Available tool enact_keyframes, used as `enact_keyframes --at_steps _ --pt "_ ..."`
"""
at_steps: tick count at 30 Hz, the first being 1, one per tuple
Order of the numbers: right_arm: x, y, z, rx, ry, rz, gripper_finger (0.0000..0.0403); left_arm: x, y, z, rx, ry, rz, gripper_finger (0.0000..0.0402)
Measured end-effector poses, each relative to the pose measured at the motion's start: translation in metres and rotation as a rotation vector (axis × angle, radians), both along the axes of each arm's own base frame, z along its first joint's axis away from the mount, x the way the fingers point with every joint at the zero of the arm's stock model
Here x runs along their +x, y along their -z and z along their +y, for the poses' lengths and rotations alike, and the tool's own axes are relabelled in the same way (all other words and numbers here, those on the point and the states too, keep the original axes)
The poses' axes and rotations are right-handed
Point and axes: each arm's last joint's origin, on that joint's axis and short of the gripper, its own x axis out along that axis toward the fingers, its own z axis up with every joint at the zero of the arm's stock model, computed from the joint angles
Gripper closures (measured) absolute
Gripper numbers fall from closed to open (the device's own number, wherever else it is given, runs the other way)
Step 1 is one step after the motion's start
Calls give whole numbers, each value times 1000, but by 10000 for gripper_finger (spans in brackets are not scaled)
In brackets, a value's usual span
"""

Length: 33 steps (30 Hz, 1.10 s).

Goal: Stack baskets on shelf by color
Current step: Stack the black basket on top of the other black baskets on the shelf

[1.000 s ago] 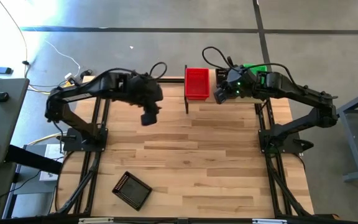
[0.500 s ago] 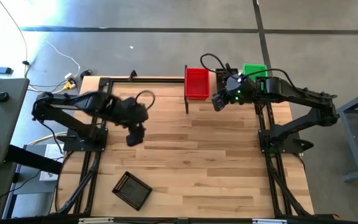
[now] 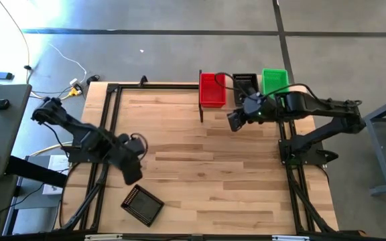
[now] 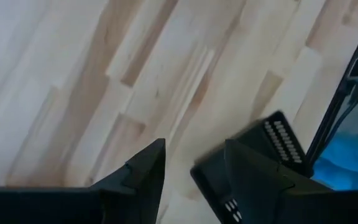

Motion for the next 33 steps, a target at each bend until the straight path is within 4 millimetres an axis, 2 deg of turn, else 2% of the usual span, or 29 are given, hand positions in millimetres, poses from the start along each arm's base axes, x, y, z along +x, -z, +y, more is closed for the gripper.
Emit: enact_keyframes --at_steps 12,20,27,33 --pt "-1 10 24 40 16 71 259 -28 38 -40 -57 -183 87 247" --pt "17 28 30 62 4 161 259 -42 62 -60 -101 -240 97 247" --pt "33 43 34 89 -23 223 259 -44 88 -74 -140 -243 85 247" --pt "36 44 34 90 -23 212 259 -39 108 -80 -135 -263 93 247"
